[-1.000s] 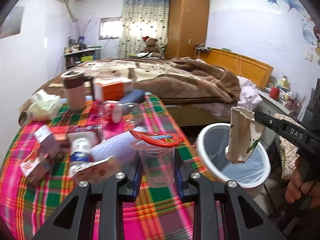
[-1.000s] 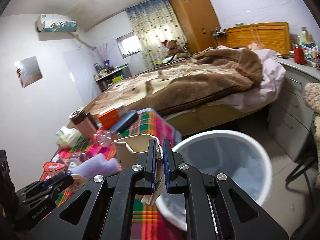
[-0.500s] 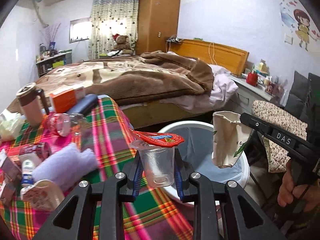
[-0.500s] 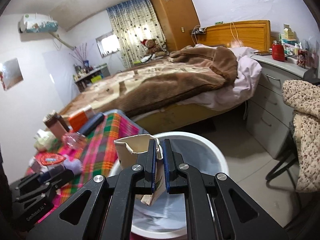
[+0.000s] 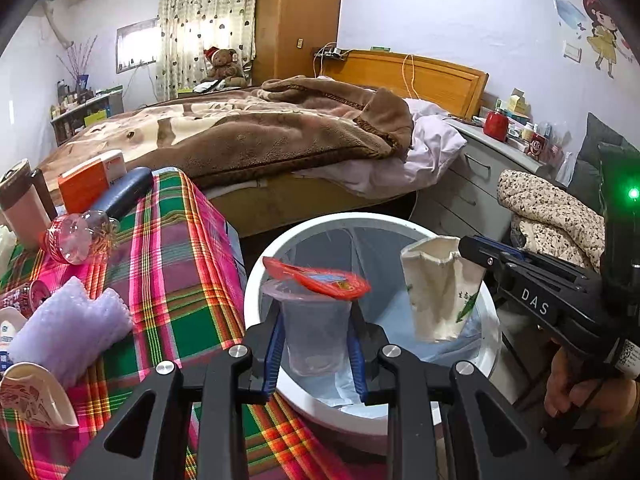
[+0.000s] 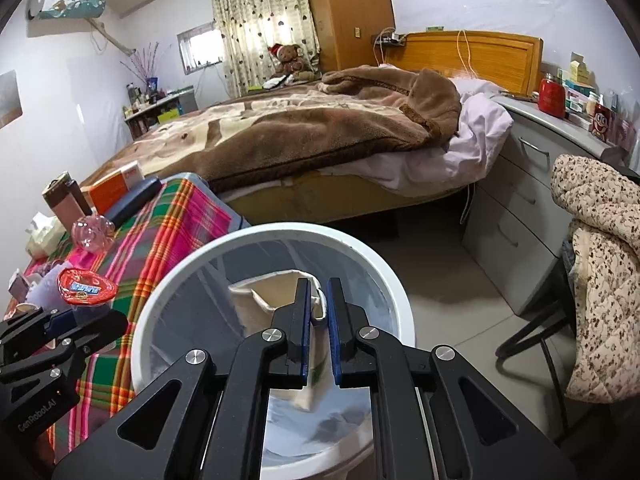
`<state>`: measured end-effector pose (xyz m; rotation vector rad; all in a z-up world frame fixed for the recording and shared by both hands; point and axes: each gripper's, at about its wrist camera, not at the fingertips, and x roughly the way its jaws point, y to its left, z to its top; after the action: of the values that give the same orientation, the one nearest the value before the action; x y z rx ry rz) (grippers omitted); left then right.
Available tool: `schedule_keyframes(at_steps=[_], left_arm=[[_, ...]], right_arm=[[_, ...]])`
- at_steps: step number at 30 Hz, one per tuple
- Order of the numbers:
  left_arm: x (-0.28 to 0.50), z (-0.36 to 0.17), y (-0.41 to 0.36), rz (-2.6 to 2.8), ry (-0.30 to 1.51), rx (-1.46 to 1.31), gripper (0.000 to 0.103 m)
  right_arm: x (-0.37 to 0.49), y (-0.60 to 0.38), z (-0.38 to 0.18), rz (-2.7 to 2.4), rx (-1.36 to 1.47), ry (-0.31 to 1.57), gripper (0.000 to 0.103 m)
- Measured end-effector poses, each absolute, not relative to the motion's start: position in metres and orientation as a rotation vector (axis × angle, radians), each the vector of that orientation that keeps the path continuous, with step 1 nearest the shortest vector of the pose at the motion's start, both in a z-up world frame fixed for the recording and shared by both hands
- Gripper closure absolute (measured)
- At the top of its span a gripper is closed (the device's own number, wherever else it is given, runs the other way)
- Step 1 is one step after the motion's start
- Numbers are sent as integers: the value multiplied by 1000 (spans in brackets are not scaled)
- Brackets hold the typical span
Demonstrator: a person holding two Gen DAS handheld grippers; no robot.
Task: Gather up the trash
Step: 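Carry the cup and bag over the white wastebasket and open both grippers, then withdraw both open grippers from the wastebasket back toward the bed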
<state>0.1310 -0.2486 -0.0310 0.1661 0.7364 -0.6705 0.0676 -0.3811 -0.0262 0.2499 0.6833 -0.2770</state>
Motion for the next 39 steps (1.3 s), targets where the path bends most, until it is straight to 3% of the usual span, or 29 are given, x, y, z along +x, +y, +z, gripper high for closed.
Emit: schedule_keyframes(at_steps=[2, 4, 6, 18, 19, 21, 39], left_arm=[[132, -32, -249, -675, 735, 160, 64], [132, -33, -249, -674, 737, 161, 50], [132, -33, -249, -678, 740, 156, 50], [128, -21, -230, -651, 719, 128, 38], [128, -20, -227, -647, 716, 126, 38], [126, -17, -221, -643, 710, 115, 38], [112, 13, -126, -506, 641, 30, 38]], right_arm=[[68, -381, -27, -274, 253, 695, 92], [67, -382, -27, -279, 247, 694, 82], [66, -383, -27, -283, 246, 691, 64], [60, -370, -17, -282, 226, 657, 62], [60, -366, -14, -282, 216, 652, 60], [58, -361, -10, -280, 202, 638, 45], [56, -298, 21, -209, 106, 526, 44]])
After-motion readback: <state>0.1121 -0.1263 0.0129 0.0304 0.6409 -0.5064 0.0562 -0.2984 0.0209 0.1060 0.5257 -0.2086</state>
